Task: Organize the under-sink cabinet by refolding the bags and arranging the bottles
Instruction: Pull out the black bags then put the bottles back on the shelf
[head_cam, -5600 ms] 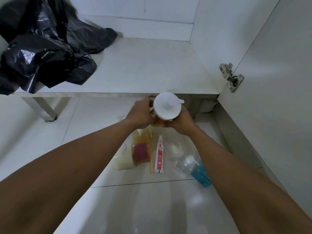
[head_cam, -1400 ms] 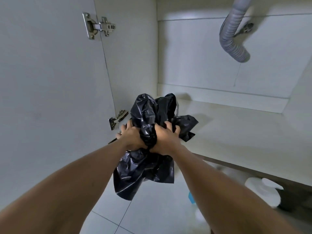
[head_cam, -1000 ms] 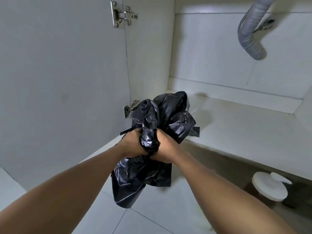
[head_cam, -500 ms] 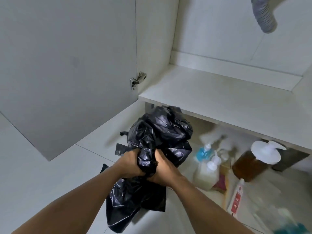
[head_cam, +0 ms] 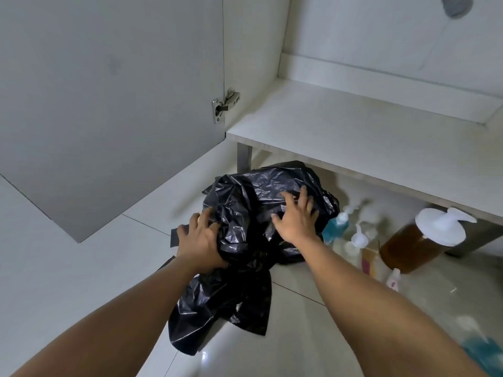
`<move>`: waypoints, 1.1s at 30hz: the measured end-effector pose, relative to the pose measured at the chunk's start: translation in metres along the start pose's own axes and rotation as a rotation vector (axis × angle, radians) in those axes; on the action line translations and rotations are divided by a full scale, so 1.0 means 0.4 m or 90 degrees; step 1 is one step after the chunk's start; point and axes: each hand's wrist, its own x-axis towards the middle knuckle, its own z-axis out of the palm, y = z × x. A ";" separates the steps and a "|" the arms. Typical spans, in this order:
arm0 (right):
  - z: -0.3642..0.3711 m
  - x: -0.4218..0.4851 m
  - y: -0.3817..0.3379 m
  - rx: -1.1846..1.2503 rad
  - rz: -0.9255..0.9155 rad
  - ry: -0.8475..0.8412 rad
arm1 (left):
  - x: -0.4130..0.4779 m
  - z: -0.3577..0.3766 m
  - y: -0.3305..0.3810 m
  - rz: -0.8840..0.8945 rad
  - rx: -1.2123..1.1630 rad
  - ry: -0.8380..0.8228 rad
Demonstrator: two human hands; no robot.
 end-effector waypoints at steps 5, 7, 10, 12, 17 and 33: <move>0.014 0.048 0.006 0.058 0.129 -0.195 | 0.005 0.025 -0.003 0.010 -0.055 -0.003; 0.030 0.038 -0.021 0.010 0.109 -0.261 | 0.005 0.026 -0.007 0.003 -0.074 0.035; 0.048 0.006 -0.079 -0.022 0.065 -0.291 | 0.008 0.024 -0.015 -0.020 -0.086 0.107; 0.067 -0.018 -0.113 -0.013 0.025 -0.266 | 0.017 0.023 -0.020 -0.035 -0.096 0.137; 0.118 -0.067 -0.131 0.121 0.018 -0.308 | 0.041 0.016 -0.039 -0.038 -0.073 -0.019; -0.280 -0.067 -0.012 0.052 -0.028 0.148 | 0.171 -0.447 0.302 0.021 0.182 -0.174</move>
